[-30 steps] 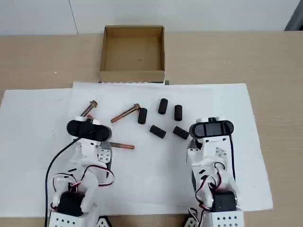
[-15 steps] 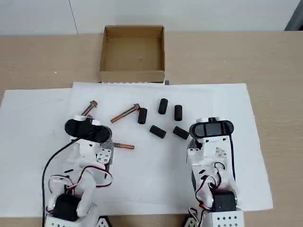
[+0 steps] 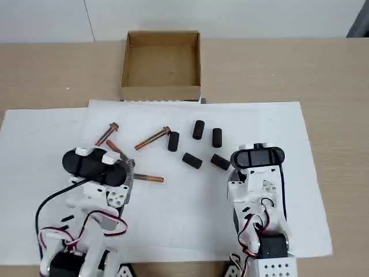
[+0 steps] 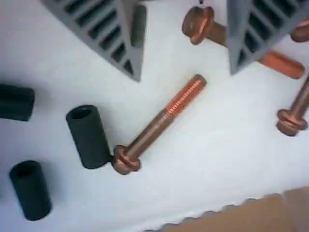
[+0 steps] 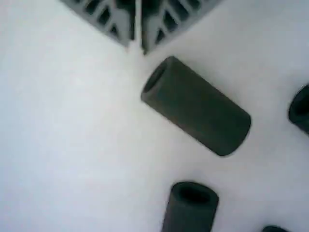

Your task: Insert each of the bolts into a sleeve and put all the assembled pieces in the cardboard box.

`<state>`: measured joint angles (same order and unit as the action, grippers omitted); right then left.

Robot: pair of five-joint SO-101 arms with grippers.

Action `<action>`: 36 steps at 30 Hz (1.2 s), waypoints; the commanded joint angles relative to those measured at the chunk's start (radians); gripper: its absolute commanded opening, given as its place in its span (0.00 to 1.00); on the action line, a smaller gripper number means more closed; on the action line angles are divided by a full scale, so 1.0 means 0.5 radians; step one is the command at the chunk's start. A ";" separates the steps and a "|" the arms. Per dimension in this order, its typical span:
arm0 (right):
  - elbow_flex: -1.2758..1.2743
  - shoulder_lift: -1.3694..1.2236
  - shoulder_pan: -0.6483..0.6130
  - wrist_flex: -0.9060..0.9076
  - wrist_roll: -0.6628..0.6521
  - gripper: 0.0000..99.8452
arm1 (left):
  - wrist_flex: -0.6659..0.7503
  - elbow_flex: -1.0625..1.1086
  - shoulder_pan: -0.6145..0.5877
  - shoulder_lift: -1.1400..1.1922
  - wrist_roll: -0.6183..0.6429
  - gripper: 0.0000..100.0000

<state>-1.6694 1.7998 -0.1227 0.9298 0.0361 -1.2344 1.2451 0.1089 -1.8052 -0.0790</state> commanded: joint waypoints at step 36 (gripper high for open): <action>0.859 -0.124 -0.063 0.698 -0.178 0.09 | -0.282 -1.723 -0.249 2.167 0.203 0.06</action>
<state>-1.3871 1.7845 -0.1534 1.2167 -0.0422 -1.3740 0.4242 -0.0169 -0.7511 0.0407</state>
